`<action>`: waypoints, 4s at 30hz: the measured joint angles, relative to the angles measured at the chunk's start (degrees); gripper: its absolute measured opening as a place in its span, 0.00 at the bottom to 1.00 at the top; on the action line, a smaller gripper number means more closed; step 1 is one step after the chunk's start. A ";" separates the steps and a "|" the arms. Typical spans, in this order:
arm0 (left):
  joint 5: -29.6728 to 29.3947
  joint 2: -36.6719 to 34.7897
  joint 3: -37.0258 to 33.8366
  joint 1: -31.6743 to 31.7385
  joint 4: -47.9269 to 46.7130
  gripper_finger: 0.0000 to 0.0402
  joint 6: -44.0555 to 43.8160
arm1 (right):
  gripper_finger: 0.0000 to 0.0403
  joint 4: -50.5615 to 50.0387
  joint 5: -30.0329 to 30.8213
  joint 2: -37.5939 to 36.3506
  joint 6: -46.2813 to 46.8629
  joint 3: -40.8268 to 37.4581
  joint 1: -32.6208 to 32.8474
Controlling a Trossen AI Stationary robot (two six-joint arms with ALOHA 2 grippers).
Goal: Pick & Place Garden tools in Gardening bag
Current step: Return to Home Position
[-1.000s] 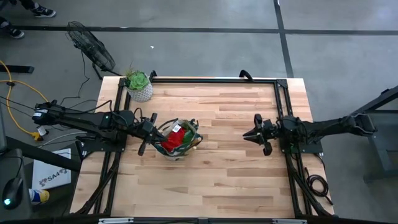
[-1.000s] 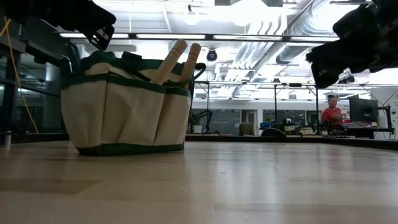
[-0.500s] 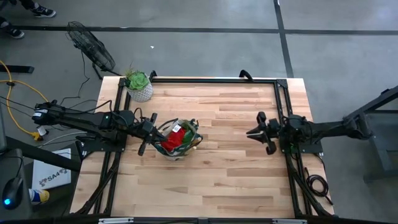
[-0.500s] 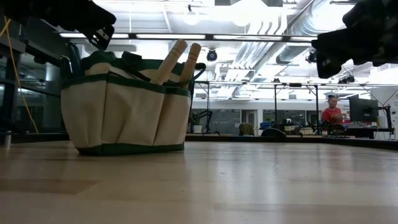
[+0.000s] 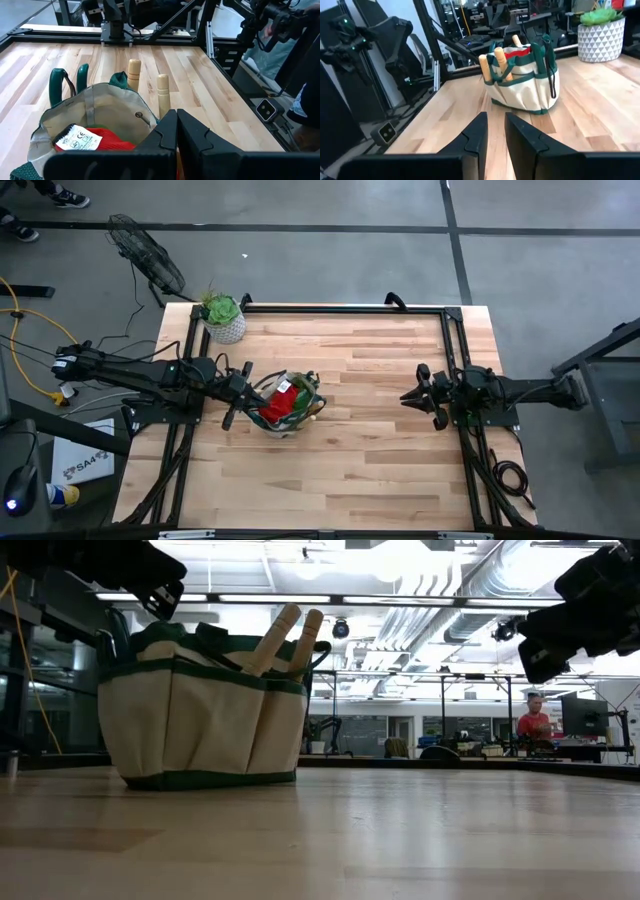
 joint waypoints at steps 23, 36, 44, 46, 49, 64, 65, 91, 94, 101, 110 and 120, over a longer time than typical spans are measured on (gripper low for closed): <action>0.00 0.00 0.00 0.02 0.00 0.00 0.02 | 0.14 0.07 0.00 0.04 0.45 -0.09 0.00; 0.01 -10.23 -0.10 0.02 -8.03 0.00 0.00 | 0.14 0.09 0.00 0.04 0.43 -0.09 0.00; 0.07 -25.85 -0.12 0.02 -29.88 0.00 0.02 | 0.14 0.09 0.00 0.04 0.43 -0.09 0.00; 0.03 -29.25 -0.15 0.02 -31.41 0.00 0.01 | 0.14 0.09 0.00 0.04 0.43 -0.09 0.00; 0.03 -34.04 -0.15 0.02 -32.46 0.00 0.02 | 0.14 0.09 0.00 0.04 0.43 -0.09 0.00; -1.39 -39.14 -11.61 0.07 -13.35 0.00 0.02 | 0.14 0.00 0.03 0.53 0.43 -0.09 0.00; -1.46 -39.25 -12.67 0.07 -12.26 0.00 0.02 | 0.14 -0.01 0.03 0.54 0.43 -0.09 0.02; -1.75 -39.23 -25.48 4.92 5.61 0.00 0.00 | 0.14 -0.07 0.03 0.54 0.43 -0.09 0.00; -1.85 -39.23 -25.52 4.92 4.85 0.00 0.00 | 0.14 -0.07 0.03 0.54 0.42 -0.09 0.00; -1.87 -39.21 -25.59 4.92 2.54 0.00 0.00 | 0.14 -0.07 0.03 0.54 0.42 -0.09 0.00; -1.90 -39.21 -25.65 4.92 1.66 0.00 0.00 | 0.14 -0.07 0.03 0.54 0.42 -0.09 0.00; -1.92 -39.21 -25.65 4.92 1.66 0.00 0.00 | 0.14 -0.07 0.04 0.54 0.43 -0.09 0.00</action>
